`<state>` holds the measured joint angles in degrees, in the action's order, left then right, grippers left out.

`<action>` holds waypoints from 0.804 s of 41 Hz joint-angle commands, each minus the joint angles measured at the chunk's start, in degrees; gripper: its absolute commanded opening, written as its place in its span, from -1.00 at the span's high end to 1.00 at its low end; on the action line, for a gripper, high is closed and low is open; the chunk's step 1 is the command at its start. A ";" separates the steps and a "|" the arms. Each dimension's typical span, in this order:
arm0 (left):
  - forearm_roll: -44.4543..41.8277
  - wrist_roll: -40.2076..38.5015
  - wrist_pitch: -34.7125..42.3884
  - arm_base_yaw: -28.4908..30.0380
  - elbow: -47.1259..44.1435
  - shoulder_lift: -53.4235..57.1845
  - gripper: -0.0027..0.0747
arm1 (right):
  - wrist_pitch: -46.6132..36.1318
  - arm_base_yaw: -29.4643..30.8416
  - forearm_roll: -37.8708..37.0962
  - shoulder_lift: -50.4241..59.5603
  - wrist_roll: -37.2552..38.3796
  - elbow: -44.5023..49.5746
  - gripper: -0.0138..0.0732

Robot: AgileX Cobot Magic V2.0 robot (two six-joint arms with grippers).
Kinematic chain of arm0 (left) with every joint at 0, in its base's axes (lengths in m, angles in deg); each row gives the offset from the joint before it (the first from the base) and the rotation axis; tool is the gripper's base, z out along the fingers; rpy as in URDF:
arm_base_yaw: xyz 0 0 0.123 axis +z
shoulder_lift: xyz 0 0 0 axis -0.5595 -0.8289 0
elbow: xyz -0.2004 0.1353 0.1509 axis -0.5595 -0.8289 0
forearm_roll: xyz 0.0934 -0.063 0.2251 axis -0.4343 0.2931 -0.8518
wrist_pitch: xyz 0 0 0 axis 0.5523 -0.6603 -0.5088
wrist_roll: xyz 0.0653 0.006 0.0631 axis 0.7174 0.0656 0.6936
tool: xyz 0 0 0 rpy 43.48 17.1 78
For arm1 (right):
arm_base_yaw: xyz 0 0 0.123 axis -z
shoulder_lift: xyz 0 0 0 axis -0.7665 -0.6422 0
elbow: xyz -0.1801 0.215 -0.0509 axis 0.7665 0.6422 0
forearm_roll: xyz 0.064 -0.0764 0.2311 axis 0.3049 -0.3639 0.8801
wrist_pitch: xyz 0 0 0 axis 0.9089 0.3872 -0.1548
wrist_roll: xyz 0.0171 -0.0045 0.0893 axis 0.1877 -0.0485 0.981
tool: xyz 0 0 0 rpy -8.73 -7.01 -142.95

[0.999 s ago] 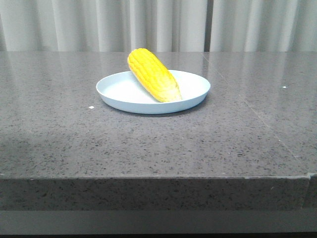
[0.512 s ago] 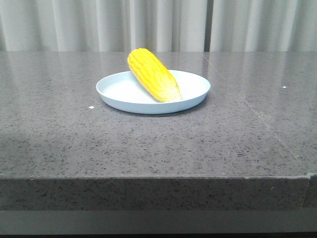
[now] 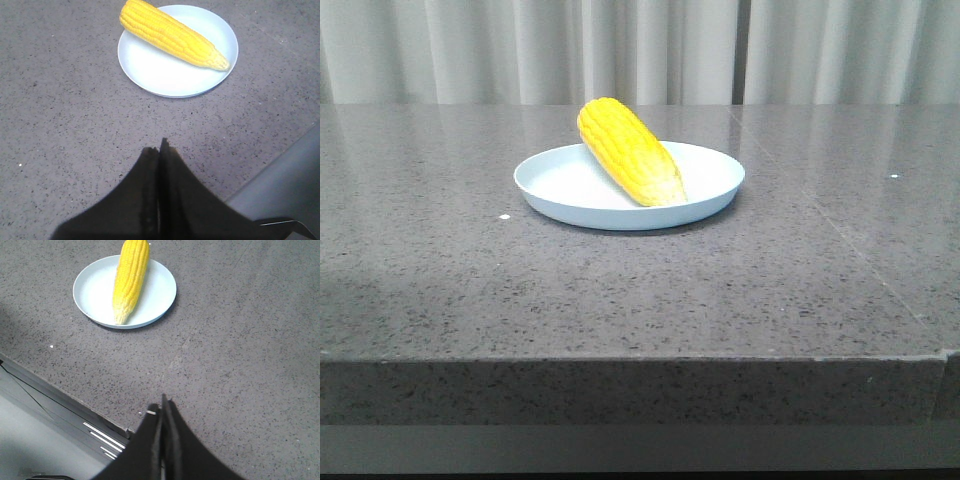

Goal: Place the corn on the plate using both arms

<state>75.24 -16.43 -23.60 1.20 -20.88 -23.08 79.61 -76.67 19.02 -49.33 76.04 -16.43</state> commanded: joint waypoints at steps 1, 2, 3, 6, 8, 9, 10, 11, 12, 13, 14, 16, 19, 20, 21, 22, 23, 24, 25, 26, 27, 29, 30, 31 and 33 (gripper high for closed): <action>-0.12 -0.08 5.00 3.17 -0.64 2.74 0.98 | -3.37 0.20 0.00 -0.23 0.00 -1.15 0.84; -0.12 -0.07 6.28 4.22 -1.96 3.56 0.98 | -3.37 0.20 0.00 -0.23 0.00 -1.15 0.84; -0.12 -0.07 8.07 5.72 -3.56 4.75 0.98 | -3.37 0.20 0.00 -0.23 0.00 -1.15 0.84; 0.47 -0.07 13.93 9.98 -8.68 8.80 0.98 | -3.37 0.20 0.00 -0.23 0.00 -1.15 0.84; 0.97 -0.07 18.54 12.20 -12.84 11.40 0.98 | -3.37 0.20 0.00 -0.23 0.00 -1.15 0.84; 0.97 -0.07 20.35 13.61 -14.72 13.28 0.98 | -3.37 0.20 0.00 -0.23 0.00 -1.15 0.84; 1.33 -0.07 22.70 14.62 -17.30 14.75 0.98 | -3.37 0.20 0.00 -0.23 0.00 -1.15 0.84; 1.47 -0.07 24.34 15.89 -19.22 16.72 0.98 | -3.37 0.20 0.00 -0.23 0.00 -1.15 0.84; 1.47 -0.07 25.84 16.50 -21.16 18.23 0.98 | -3.37 0.20 0.00 -0.23 0.00 -1.15 0.84; 1.47 -0.07 27.67 17.70 -23.77 19.77 0.98 | -3.37 0.20 0.00 -0.23 0.00 -1.15 0.84; 1.47 -0.07 28.98 18.90 -25.72 21.82 0.98 | -3.37 0.20 0.00 -0.23 0.00 -1.15 0.84; 1.47 -0.07 32.00 20.98 -30.74 25.52 0.98 | -3.37 0.20 0.00 -0.23 0.00 -1.15 0.84; 1.47 -0.07 34.67 23.70 -36.43 31.23 0.98 | -3.37 0.20 0.00 -0.23 0.00 -1.15 0.84; 1.47 -0.07 35.20 24.46 -37.97 32.23 0.98 | -3.37 0.20 0.00 -0.23 0.00 -1.15 0.84; 1.47 -0.07 35.90 25.39 -39.92 34.25 0.98 | -3.37 0.20 0.00 -0.23 0.00 -1.15 0.84; 1.47 -0.07 36.66 26.20 -41.80 36.13 0.98 | -3.37 0.20 0.00 -0.23 0.00 -1.15 0.84; 1.47 -0.07 37.43 26.89 -43.53 37.93 0.98 | -3.37 0.20 0.00 -0.23 0.00 -1.15 0.84; 1.47 -0.07 38.00 27.34 -44.74 39.19 0.98 | -3.37 0.20 0.00 -0.23 0.00 -1.15 0.84; 1.47 -0.07 38.89 27.94 -46.25 40.67 0.98 | -3.37 0.20 0.00 -0.23 0.00 -1.15 0.84; 1.47 -0.07 39.62 28.28 -47.30 41.97 0.98 | -3.37 0.20 0.00 -0.23 0.00 -1.15 0.84; 1.47 -0.07 40.60 28.62 -48.56 42.81 0.98 | -3.37 0.20 0.00 -0.23 0.00 -1.15 0.84; 1.47 -0.07 42.41 29.06 -50.56 44.38 0.98 | -3.37 0.20 0.00 -0.23 0.00 -1.15 0.84; 1.47 -0.07 43.46 29.31 -51.54 45.00 0.98 | -3.37 0.20 0.00 -0.23 0.00 -1.15 0.84; 1.47 -0.07 44.24 29.30 -52.22 45.33 0.98 | -3.37 0.20 0.00 -0.23 0.00 -1.15 0.84; 1.47 -0.07 46.09 29.30 -53.55 45.98 0.98 | -3.37 0.20 0.00 -0.23 0.00 -1.15 0.84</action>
<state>76.21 -16.43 14.15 30.23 -74.10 22.45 79.71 -76.67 19.02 -49.33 76.04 -16.43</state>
